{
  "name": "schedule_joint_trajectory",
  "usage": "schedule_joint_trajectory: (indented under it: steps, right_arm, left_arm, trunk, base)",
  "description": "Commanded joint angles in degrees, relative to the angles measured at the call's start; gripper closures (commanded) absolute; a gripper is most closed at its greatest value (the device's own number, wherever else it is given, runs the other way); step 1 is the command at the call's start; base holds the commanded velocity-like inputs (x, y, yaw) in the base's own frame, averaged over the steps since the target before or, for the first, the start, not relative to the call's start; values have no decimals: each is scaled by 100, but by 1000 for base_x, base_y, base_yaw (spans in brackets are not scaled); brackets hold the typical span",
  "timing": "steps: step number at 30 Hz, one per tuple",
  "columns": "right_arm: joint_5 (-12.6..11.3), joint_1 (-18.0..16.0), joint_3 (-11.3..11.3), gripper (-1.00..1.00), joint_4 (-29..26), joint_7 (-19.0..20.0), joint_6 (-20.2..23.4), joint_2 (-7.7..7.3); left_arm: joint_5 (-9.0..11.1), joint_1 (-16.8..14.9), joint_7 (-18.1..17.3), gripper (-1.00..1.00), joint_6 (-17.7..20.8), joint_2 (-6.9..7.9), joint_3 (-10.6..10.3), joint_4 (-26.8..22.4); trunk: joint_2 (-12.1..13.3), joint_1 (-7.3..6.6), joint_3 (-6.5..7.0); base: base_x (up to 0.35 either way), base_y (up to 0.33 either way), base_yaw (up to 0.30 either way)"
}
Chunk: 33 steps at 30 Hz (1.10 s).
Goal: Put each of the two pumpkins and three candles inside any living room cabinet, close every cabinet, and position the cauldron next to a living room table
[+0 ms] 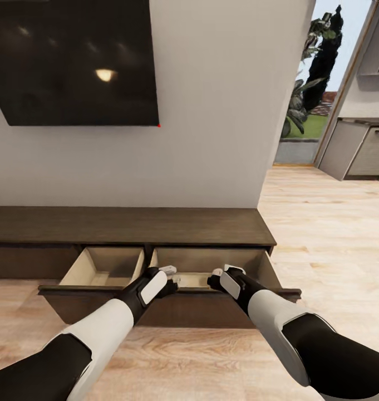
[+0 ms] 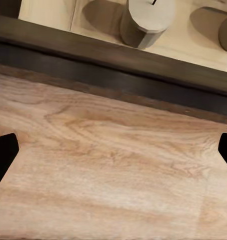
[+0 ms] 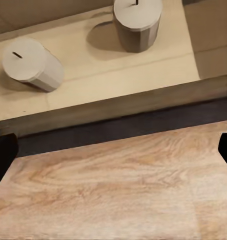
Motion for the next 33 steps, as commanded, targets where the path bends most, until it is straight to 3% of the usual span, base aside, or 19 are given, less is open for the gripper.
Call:
schedule_joint_trajectory:
  steps: [1, 20, 26, 33]
  right_arm:
    - [-1, 0, -1, -100, 0, 0, -1, 0]
    - [20, 0, -1, -100, 0, 1, -1, 0]
    - [34, 0, 5, -100, 0, -7, 5, 0]
    - [42, 0, 8, -100, 0, -8, 10, 0]
  left_arm:
    - [1, 4, -3, -100, -1, 0, 0, 0]
    - [28, 54, -35, -100, 2, 0, 15, 0]
    - [58, 99, -43, -100, 2, 0, 17, 10]
    - [48, 528, -44, -100, -17, 26, 26, 17]
  trunk:
    - [42, -23, 18]
    - [804, -440, 359]
    - [804, -440, 359]
    - [804, -440, 359]
  base:
    - [-318, 76, 0]
    - [-292, 45, 1]
    - [-37, 0, 208]
    - [-2, 0, 287]
